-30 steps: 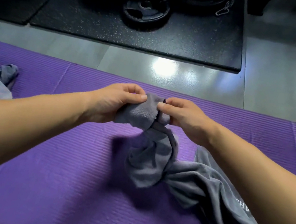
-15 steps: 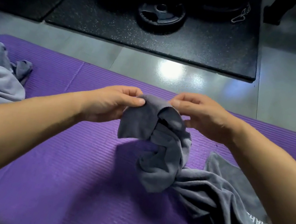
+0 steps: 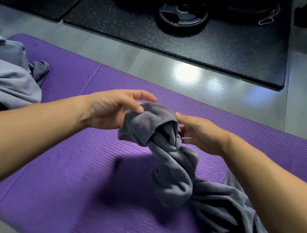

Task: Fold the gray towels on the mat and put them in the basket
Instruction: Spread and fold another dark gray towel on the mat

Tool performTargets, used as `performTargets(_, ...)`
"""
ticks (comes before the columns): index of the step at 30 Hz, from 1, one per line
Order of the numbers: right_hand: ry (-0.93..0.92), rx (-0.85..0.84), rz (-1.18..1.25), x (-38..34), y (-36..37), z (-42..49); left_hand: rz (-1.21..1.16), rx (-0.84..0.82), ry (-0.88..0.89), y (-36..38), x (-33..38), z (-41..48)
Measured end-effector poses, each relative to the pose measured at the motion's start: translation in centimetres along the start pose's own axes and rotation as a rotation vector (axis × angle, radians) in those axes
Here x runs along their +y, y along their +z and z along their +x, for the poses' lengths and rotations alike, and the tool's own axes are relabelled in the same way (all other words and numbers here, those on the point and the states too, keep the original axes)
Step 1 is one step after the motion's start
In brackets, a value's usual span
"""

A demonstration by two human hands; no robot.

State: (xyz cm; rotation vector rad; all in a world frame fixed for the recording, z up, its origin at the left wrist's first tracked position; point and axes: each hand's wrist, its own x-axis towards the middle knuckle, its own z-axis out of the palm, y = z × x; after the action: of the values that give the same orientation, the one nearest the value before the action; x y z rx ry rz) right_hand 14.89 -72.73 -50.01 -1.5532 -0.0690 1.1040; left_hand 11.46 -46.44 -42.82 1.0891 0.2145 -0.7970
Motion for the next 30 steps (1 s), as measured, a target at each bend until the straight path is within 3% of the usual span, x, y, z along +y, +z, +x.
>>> performTargets(4,-0.043,-0.067,-0.040,0.2,0.1,-0.8,0.050,0.057,-0.052,-0.8,0.2,-0.7)
performTargets(9,-0.104,0.147,0.095,0.1,-1.3,-2.0,0.209,0.102,-0.073,-3.1,-0.4,-1.2)
performTargets(13,-0.218,0.221,0.298,-0.5,-2.2,-1.3,0.518,0.131,-0.255,-3.8,-1.4,-1.3)
performTargets(16,-0.187,0.049,0.134,-1.6,-2.1,-2.0,0.666,0.144,-0.306,-4.3,-0.9,-2.5)
performTargets(19,-0.029,-0.048,-0.159,-1.9,-0.3,-1.3,0.623,0.235,-0.241,-5.0,-0.9,-4.8)
performTargets(21,-0.019,0.062,-0.260,-2.8,1.3,-0.1,0.597,0.260,-0.226,-5.6,-1.3,-6.9)
performTargets(27,-0.189,0.236,0.068,-9.9,7.6,4.7,0.815,0.220,-0.343,-9.5,-6.4,-14.3)
performTargets(30,-0.319,0.389,-0.091,-12.5,9.5,7.3,0.739,0.299,-0.356,-12.2,-10.6,-17.3)
